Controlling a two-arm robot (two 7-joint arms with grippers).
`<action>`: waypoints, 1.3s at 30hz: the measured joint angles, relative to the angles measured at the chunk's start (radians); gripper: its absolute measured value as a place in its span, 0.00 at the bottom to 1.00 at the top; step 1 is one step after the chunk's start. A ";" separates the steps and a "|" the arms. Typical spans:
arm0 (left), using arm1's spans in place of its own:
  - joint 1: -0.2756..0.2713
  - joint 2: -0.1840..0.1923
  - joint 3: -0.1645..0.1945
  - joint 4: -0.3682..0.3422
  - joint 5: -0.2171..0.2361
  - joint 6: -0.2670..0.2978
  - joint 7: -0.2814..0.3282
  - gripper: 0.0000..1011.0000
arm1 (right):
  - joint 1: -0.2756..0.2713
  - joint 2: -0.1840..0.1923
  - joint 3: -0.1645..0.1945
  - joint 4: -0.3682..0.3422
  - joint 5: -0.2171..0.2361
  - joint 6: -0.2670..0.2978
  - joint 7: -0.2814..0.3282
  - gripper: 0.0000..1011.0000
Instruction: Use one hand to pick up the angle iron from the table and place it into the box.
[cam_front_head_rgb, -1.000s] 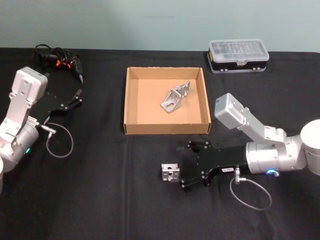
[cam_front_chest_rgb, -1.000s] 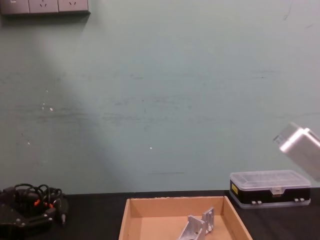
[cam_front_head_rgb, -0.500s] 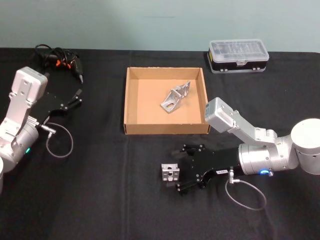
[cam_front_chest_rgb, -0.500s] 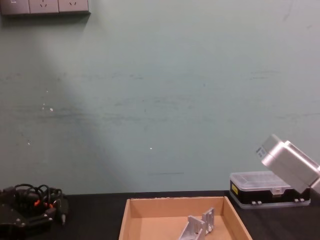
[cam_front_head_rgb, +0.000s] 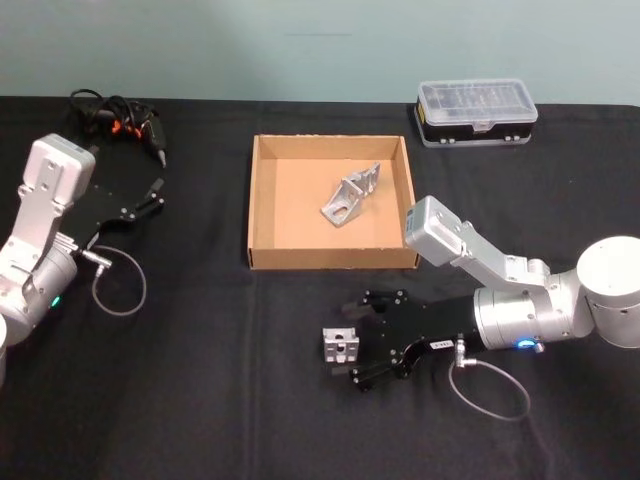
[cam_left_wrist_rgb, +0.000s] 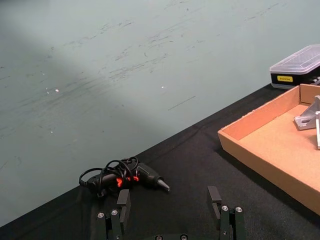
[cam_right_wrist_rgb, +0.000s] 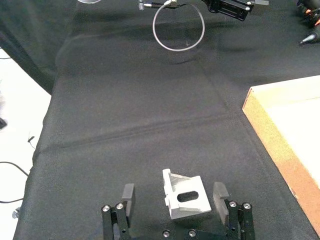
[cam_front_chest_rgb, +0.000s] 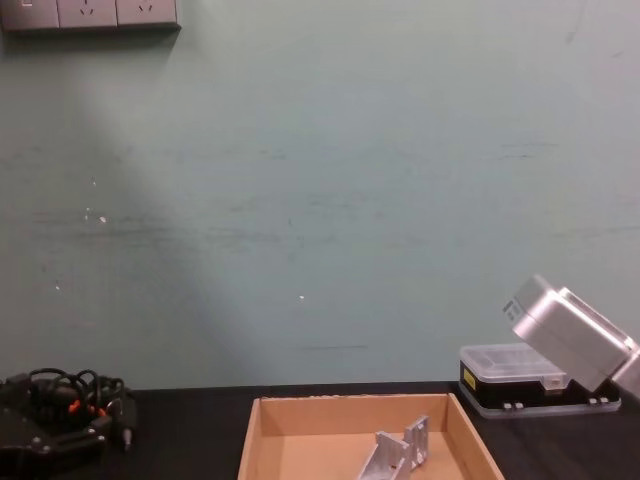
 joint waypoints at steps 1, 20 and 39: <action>0.000 0.000 0.000 0.000 0.000 0.000 0.000 0.99 | 0.000 0.000 0.000 0.000 0.000 0.000 0.000 0.98; 0.000 0.000 0.000 0.000 0.000 0.000 0.000 0.99 | -0.002 0.001 0.002 -0.002 0.001 -0.002 -0.001 0.46; 0.000 0.000 0.000 0.000 0.000 0.000 0.000 0.99 | -0.002 0.002 0.002 -0.003 0.002 -0.003 -0.001 0.07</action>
